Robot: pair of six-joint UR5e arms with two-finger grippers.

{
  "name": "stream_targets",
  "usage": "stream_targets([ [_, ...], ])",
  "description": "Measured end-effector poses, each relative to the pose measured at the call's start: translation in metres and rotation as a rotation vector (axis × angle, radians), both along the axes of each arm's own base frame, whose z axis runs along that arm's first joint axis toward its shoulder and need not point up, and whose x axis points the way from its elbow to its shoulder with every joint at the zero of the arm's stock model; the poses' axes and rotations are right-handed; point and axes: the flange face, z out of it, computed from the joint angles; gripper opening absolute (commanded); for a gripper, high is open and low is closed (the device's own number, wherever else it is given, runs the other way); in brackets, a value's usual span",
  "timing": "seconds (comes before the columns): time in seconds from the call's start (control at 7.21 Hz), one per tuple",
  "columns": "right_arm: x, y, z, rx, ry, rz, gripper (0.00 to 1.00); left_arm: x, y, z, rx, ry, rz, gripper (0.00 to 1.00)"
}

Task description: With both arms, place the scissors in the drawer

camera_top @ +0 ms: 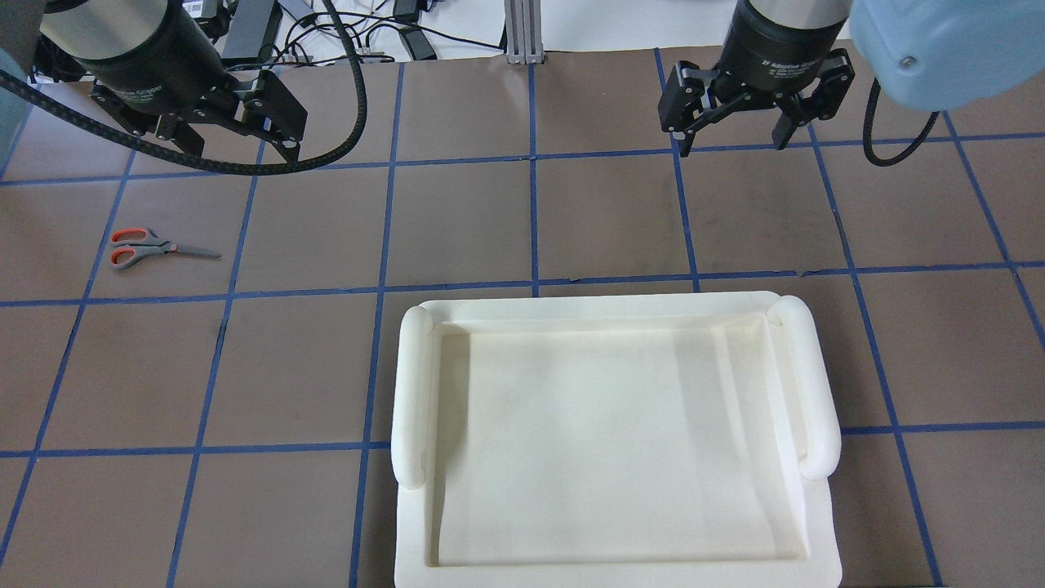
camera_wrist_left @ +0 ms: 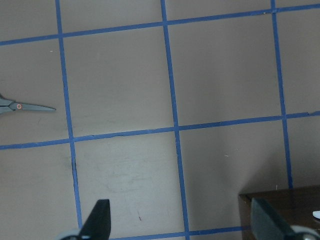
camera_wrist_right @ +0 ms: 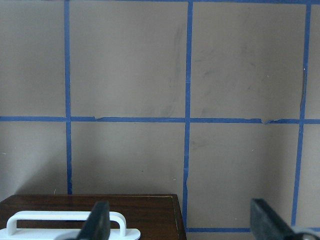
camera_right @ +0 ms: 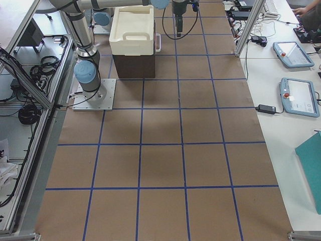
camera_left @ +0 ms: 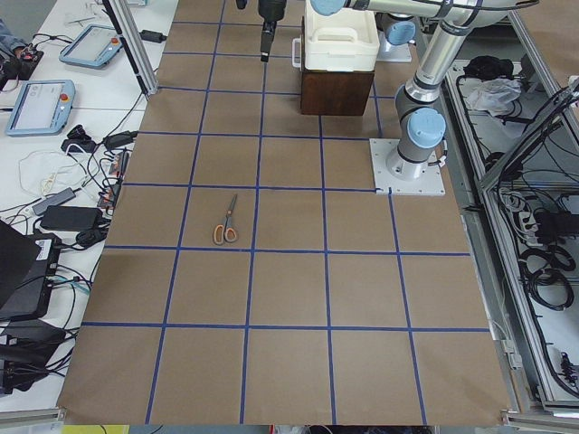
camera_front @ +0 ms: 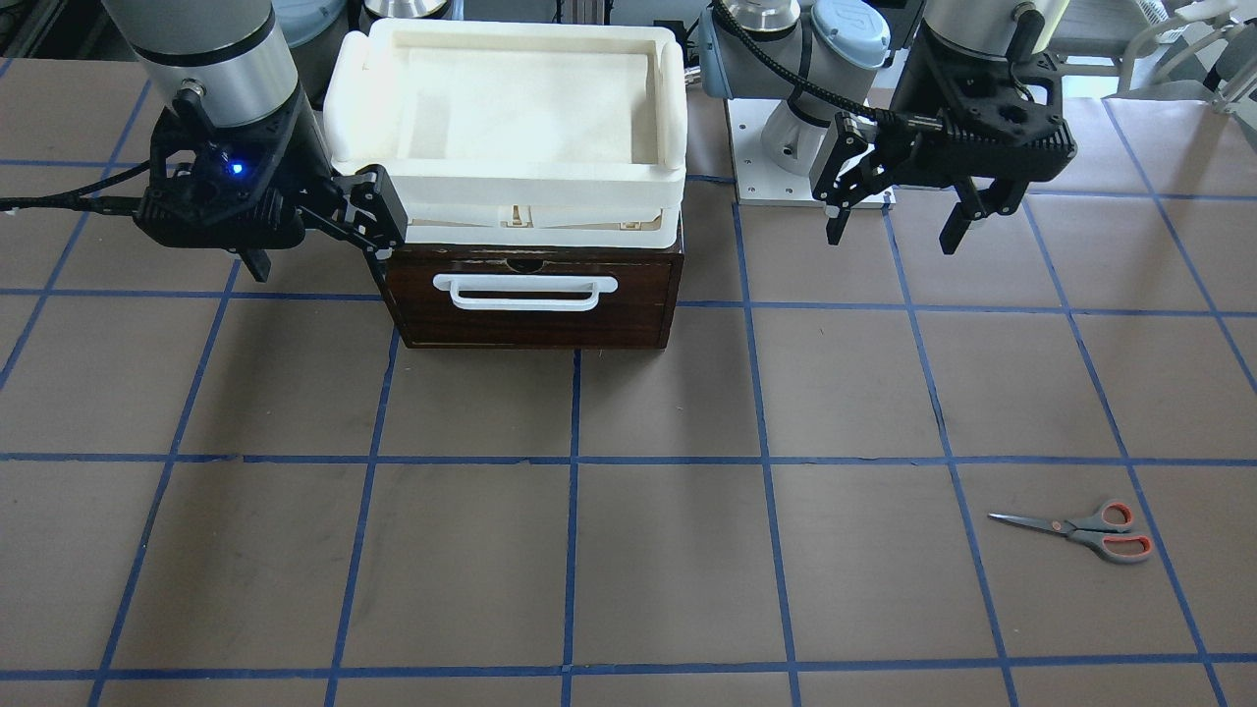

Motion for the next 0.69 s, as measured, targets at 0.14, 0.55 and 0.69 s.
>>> stream_targets([
  [0.14, 0.0001, -0.0005, -0.0007, 0.001, 0.0, 0.0, 1.0, 0.0, 0.0001, 0.0001, 0.0, 0.0, -0.001, 1.0],
  [0.55, -0.0035, -0.0057, -0.0052, 0.001, 0.0, -0.012, 1.0, 0.0014, 0.0005, 0.0014, -0.003, 0.002, -0.007, 1.0],
  [0.69, -0.0045, -0.0073, -0.0057, -0.004, -0.004, -0.035, 1.0, 0.0045, -0.0007, 0.0009, -0.002, 0.001, -0.027, 1.0],
])
